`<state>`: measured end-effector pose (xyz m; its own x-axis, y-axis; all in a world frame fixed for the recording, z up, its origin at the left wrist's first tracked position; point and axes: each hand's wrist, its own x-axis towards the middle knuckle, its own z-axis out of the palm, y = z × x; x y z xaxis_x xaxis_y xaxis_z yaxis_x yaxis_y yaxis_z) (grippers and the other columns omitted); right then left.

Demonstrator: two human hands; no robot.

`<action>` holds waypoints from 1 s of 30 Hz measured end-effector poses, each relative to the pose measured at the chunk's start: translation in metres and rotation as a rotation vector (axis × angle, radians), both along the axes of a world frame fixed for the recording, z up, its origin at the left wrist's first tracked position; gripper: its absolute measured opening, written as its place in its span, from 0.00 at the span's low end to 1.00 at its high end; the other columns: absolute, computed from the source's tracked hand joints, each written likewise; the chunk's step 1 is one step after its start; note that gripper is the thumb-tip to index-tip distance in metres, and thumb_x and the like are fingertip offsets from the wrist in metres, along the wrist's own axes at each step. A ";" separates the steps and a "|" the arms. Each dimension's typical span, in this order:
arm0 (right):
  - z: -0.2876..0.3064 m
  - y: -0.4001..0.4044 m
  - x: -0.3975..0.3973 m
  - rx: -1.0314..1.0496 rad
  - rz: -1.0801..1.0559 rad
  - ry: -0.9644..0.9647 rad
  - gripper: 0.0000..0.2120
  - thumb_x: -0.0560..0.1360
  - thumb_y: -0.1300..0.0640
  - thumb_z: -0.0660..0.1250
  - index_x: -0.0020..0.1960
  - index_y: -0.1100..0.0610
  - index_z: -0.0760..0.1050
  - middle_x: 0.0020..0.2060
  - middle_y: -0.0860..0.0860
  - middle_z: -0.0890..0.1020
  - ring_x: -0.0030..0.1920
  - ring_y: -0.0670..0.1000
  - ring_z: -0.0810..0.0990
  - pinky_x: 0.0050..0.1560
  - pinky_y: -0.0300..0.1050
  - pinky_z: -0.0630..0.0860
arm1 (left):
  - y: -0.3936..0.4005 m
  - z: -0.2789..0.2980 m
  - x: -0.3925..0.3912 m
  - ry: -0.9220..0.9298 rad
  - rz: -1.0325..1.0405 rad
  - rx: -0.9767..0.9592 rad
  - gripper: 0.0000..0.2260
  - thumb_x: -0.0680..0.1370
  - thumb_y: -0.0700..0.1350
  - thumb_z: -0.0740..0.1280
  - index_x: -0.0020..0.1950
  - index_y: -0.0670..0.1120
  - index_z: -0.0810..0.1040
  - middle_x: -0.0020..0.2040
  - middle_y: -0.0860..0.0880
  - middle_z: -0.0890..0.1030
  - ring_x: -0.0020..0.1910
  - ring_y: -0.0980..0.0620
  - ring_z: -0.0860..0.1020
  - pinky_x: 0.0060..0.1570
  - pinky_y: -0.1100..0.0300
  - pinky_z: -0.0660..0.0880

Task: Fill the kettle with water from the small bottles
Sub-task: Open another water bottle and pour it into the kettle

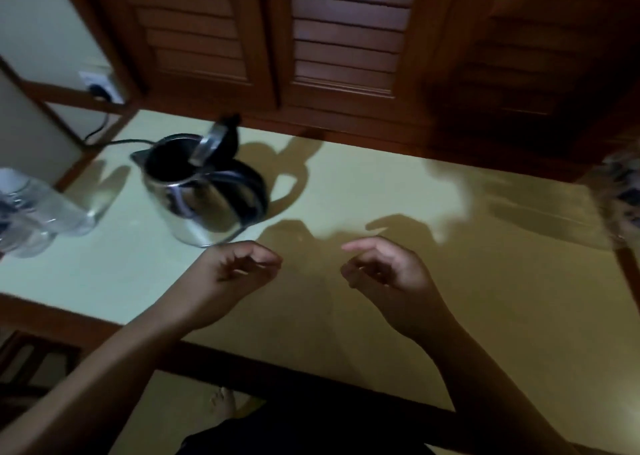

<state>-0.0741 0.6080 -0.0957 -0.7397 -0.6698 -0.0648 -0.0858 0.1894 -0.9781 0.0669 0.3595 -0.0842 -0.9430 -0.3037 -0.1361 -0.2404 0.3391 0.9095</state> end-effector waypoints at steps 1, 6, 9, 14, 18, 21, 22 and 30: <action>0.001 -0.017 0.009 0.002 0.034 -0.008 0.10 0.79 0.58 0.76 0.59 0.49 0.84 0.42 0.50 0.87 0.39 0.47 0.83 0.44 0.37 0.76 | -0.012 0.000 0.015 0.008 0.023 0.011 0.05 0.76 0.52 0.75 0.50 0.54 0.86 0.49 0.50 0.87 0.49 0.50 0.85 0.54 0.51 0.81; 0.002 -0.096 0.059 -0.024 0.109 0.001 0.09 0.79 0.59 0.77 0.57 0.49 0.85 0.40 0.51 0.86 0.38 0.47 0.80 0.43 0.36 0.74 | -0.084 0.004 0.080 0.019 0.106 0.034 0.09 0.75 0.47 0.71 0.53 0.46 0.85 0.50 0.49 0.87 0.52 0.49 0.85 0.55 0.56 0.79; -0.003 -0.146 0.089 0.001 0.106 -0.010 0.09 0.77 0.55 0.77 0.57 0.48 0.85 0.40 0.50 0.86 0.38 0.45 0.80 0.43 0.36 0.73 | -0.135 0.006 0.113 0.027 0.135 0.028 0.08 0.77 0.48 0.73 0.54 0.46 0.85 0.50 0.48 0.87 0.53 0.48 0.85 0.58 0.50 0.79; -0.009 -0.229 0.137 0.042 0.112 0.003 0.11 0.77 0.59 0.78 0.55 0.45 0.85 0.40 0.46 0.86 0.38 0.43 0.82 0.42 0.31 0.73 | -0.208 0.008 0.162 0.015 0.170 0.050 0.09 0.76 0.47 0.74 0.54 0.47 0.85 0.51 0.49 0.87 0.52 0.48 0.85 0.60 0.46 0.78; -0.011 -0.292 0.168 0.025 0.119 0.013 0.12 0.76 0.62 0.78 0.56 0.48 0.85 0.40 0.42 0.85 0.38 0.40 0.81 0.42 0.29 0.73 | -0.250 0.010 0.192 0.052 0.198 0.054 0.07 0.77 0.47 0.74 0.53 0.48 0.85 0.49 0.48 0.87 0.50 0.47 0.84 0.58 0.46 0.79; -0.012 -0.333 0.190 0.005 0.132 0.026 0.14 0.76 0.58 0.79 0.56 0.41 0.84 0.44 0.43 0.87 0.47 0.43 0.86 0.46 0.31 0.75 | -0.273 0.017 0.211 0.155 0.192 0.033 0.09 0.74 0.50 0.73 0.52 0.48 0.86 0.45 0.47 0.87 0.46 0.46 0.85 0.53 0.51 0.80; -0.013 -0.344 0.196 -0.007 0.141 0.042 0.14 0.76 0.56 0.79 0.57 0.40 0.83 0.46 0.43 0.87 0.49 0.44 0.86 0.48 0.33 0.77 | -0.280 0.020 0.217 0.194 0.197 0.018 0.09 0.75 0.51 0.73 0.51 0.49 0.86 0.44 0.46 0.87 0.45 0.46 0.84 0.51 0.53 0.80; -0.026 -0.426 0.230 -0.056 0.161 0.203 0.27 0.75 0.53 0.80 0.71 0.46 0.77 0.60 0.39 0.84 0.62 0.40 0.82 0.56 0.41 0.82 | -0.333 0.027 0.222 0.328 0.505 -0.274 0.11 0.74 0.42 0.77 0.52 0.49 0.78 0.45 0.50 0.81 0.45 0.49 0.81 0.50 0.57 0.78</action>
